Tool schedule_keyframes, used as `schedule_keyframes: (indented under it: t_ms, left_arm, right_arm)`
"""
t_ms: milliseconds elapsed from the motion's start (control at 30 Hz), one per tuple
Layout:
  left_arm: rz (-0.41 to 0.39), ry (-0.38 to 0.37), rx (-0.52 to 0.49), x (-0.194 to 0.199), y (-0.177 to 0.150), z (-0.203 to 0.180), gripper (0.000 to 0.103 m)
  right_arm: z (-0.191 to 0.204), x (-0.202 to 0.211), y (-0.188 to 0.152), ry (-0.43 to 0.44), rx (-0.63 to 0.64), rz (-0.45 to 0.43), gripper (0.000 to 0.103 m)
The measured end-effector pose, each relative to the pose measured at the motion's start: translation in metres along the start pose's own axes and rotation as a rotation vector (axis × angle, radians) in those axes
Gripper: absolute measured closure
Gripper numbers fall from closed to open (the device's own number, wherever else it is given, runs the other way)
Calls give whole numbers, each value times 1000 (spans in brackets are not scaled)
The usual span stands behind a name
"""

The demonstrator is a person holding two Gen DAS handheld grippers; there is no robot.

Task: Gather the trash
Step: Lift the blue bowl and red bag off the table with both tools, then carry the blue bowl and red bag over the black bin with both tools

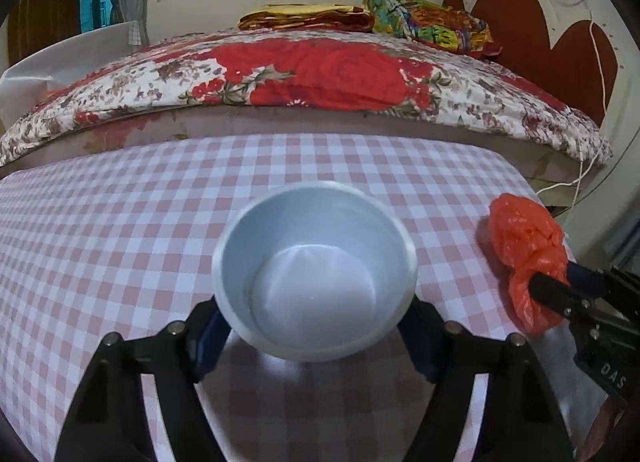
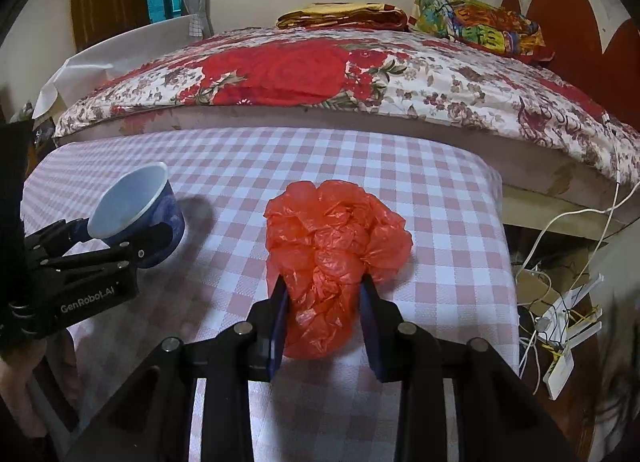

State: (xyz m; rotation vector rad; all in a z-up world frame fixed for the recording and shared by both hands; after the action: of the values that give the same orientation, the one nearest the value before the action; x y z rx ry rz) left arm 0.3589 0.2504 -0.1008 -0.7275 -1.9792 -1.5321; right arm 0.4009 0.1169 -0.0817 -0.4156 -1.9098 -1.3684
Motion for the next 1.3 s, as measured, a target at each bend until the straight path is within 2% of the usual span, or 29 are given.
schedule_keyframes:
  t_ms: [233, 633, 1067, 1300]
  left_arm:
    - [-6, -45, -25, 26, -19, -30, 27]
    - [-5, -106, -100, 67, -49, -99, 27]
    - [-13, -171, -179, 94, -83, -181, 27]
    - [7, -229, -237, 97, -103, -228, 27]
  right_arm:
    - [-6, 27, -10, -14, 6, -34, 69]
    - [-47, 108, -45, -55, -43, -109, 69]
    - [-126, 172, -107, -146, -152, -126, 69]
    - [-173, 189, -153, -214, -213, -90, 69]
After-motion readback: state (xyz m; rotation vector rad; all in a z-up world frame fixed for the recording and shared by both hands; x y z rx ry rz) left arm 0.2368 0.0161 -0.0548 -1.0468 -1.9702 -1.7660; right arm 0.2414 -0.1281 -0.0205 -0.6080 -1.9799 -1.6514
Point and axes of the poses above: each gripper's, at about its wrist camera, not at the fingertips, and x roughly against the way its jaws point, z to its left, y to its top, the point moved 8 cm from there along -x, roughly the way its jaws point, and after that the axes turned 13 degrees about -y, right-handed, at the moved point
